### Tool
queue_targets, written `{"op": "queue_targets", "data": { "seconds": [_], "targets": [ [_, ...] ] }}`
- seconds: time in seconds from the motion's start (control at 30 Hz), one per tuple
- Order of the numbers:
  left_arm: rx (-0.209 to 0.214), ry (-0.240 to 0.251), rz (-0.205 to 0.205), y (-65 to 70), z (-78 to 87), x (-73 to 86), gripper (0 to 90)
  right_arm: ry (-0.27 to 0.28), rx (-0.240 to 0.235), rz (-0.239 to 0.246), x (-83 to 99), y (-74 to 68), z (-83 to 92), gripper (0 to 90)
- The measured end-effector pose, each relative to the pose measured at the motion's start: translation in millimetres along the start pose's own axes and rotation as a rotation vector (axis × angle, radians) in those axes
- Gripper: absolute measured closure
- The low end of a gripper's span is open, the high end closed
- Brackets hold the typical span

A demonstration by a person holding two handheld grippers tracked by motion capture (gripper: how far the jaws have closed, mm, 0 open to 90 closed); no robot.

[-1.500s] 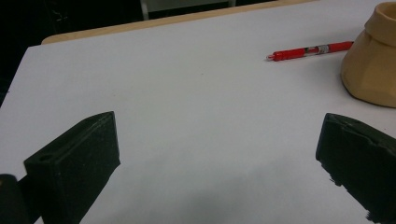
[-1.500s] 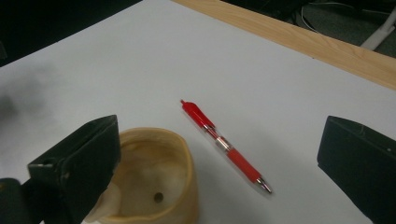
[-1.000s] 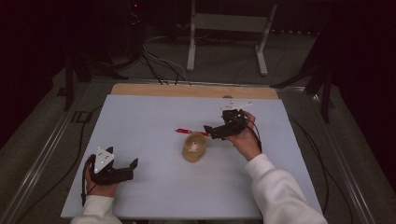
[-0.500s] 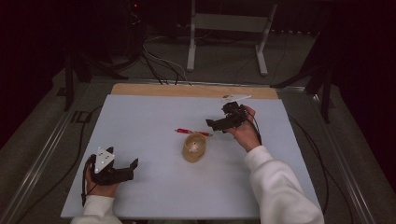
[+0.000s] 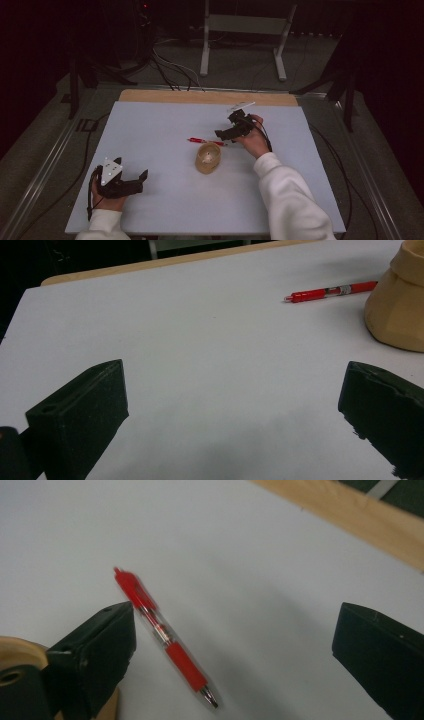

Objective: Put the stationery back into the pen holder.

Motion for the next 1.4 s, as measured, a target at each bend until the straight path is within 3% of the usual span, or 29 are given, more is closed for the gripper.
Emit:
{"op": "queue_targets", "data": {
  "seconds": [0.07, 0.1, 0.2, 0.23, 0.37, 0.57, 0.73, 0.9, 1.07, 1.4],
  "targets": [
    [0.000, 0.000, 0.000, 0.0, 0.0, 0.0, 0.1, -0.008, -0.003, 0.001, 1.3, -0.1, -2.1, 5.5],
    [-0.001, 0.000, 0.000, 0.0, -0.1, 0.0, 0.1, -0.044, -0.008, -0.001, 5.1, -1.2, -8.3, 6.7],
    [-0.001, 0.000, -0.001, 0.0, 0.0, 0.0, 0.1, -0.054, -0.012, 0.003, 6.6, -1.4, -10.2, 6.8],
    [-0.002, -0.001, -0.002, 0.0, 0.0, 0.0, 0.1, -0.074, -0.019, 0.012, 10.7, -3.1, -14.3, 11.9],
    [-0.001, -0.002, -0.003, 0.4, -0.1, 0.1, 0.1, -0.104, -0.038, 0.030, 17.1, -5.5, -19.9, 18.6],
    [-0.002, -0.002, -0.005, 0.4, -0.2, 0.1, 0.1, -0.137, -0.123, 0.082, 23.7, -11.2, -25.9, 44.3],
    [-0.001, -0.002, -0.005, 0.5, -0.1, -0.1, 0.1, -0.157, -0.146, 0.131, 25.6, -17.0, -30.3, 60.0],
    [-0.002, -0.003, -0.005, 0.7, -0.2, 0.0, 0.1, -0.173, -0.132, 0.164, 24.4, -22.8, -30.3, 72.3],
    [-0.002, -0.004, -0.006, 1.0, -0.4, 0.0, 0.1, -0.208, -0.123, 0.200, 21.1, -29.5, -29.6, 80.0],
    [-0.002, -0.004, -0.007, 1.0, -0.6, 0.1, 0.1, -0.222, -0.114, 0.174, 19.4, -30.8, -29.6, 80.9]
  ]
}}
Point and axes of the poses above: each handheld gripper's, and its own axes: z roughly backward along the jaws, x roughly out of its underside, y roughly to its right, the point moved 1 cm from there along -z, roughly forward along the jaws, and after that the axes turned 13 degrees about z, right-handed, at the moved point
